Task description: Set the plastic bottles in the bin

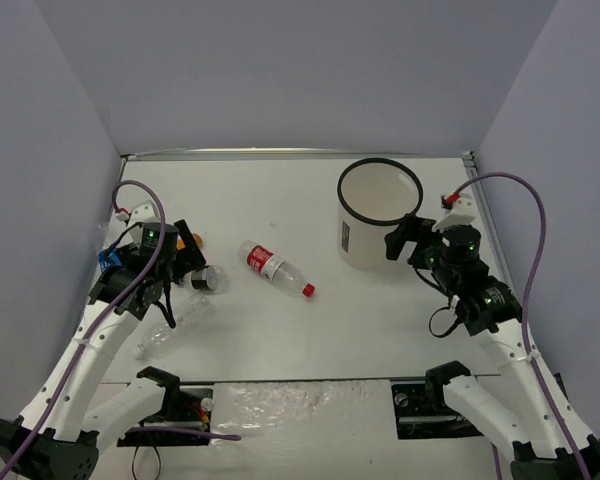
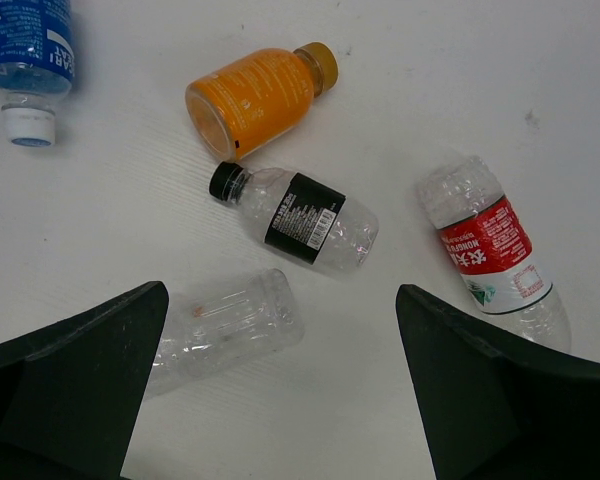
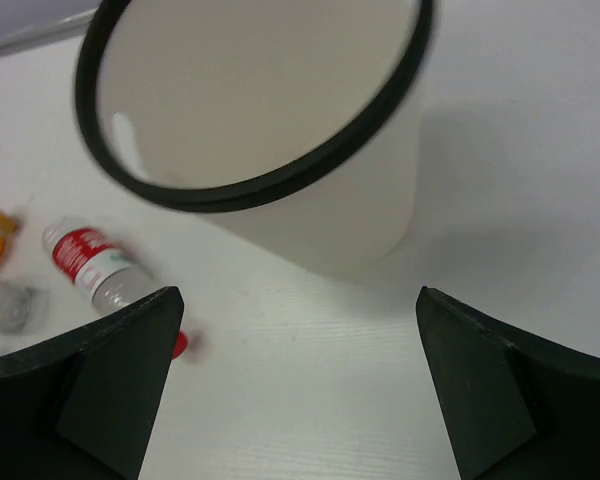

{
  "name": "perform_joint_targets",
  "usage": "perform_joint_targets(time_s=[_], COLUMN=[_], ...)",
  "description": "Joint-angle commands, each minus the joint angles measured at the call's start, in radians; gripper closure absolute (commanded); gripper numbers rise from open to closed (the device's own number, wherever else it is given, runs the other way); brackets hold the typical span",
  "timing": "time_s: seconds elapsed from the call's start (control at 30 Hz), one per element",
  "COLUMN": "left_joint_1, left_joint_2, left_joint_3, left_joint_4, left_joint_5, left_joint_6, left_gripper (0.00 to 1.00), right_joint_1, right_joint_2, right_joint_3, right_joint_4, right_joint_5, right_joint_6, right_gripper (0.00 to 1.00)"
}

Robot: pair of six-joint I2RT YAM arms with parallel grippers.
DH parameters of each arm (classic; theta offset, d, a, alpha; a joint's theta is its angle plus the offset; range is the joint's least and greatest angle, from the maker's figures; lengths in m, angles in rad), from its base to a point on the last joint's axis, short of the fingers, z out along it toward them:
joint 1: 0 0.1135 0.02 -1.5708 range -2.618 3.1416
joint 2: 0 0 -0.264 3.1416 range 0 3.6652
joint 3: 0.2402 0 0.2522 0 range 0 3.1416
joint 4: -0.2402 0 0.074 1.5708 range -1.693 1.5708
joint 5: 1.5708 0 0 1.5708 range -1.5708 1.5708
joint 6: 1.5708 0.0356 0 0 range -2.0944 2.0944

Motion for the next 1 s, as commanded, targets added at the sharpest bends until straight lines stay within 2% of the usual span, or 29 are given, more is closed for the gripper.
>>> perform_joint_targets(time_s=[0.0, 0.07, 0.2, 0.27, 0.33, 0.47, 0.57, 0.67, 0.77, 0.97], left_joint_1=[0.0, 0.001, 0.001, 0.001, 0.001, 0.001, 0.003, 0.005, 0.006, 0.006], left_joint_2=[0.009, 0.011, 0.007, 0.002, -0.003, -0.02, -0.046, -0.085, -0.129, -0.176], left_joint_3=[0.008, 0.003, -0.009, -0.013, -0.023, -0.037, -0.06, -0.072, -0.08, -0.082], left_joint_4=[0.052, 0.052, 0.056, 0.054, 0.054, 0.028, -0.001, -0.03, -0.057, -0.121], left_joint_5=[0.008, 0.009, 0.009, 0.008, 0.005, -0.015, -0.027, -0.065, -0.087, -0.146], left_joint_6=[0.008, 0.003, -0.009, -0.017, -0.025, -0.077, -0.144, -0.195, -0.229, -0.283], left_gripper=[0.03, 0.03, 0.03, 0.03, 0.03, 0.03, 0.03, 0.03, 0.03, 0.03], right_joint_1=[0.286, 0.393, 0.711, 0.827, 0.873, 0.867, 0.793, 0.745, 0.725, 0.674], right_joint_2=[0.078, 0.117, 0.295, 0.399, 0.503, 0.768, 0.928, 1.043, 1.146, 1.258], right_joint_3=[0.002, 0.012, 0.086, 0.148, 0.197, 0.343, 0.46, 0.538, 0.603, 0.646], right_joint_4=[0.156, 0.16, 0.172, 0.172, 0.173, 0.182, 0.181, 0.189, 0.191, 0.197], right_joint_5=[0.036, 0.146, 0.287, 0.348, 0.409, 0.489, 0.387, 0.303, 0.283, 0.249], right_joint_6=[-0.06, -0.082, -0.155, -0.199, -0.233, -0.251, -0.254, -0.277, -0.308, -0.281], right_gripper=[0.0, 0.0, 0.0, 0.0, 0.0, 0.0, 0.0, 0.0, 0.0, 0.0])
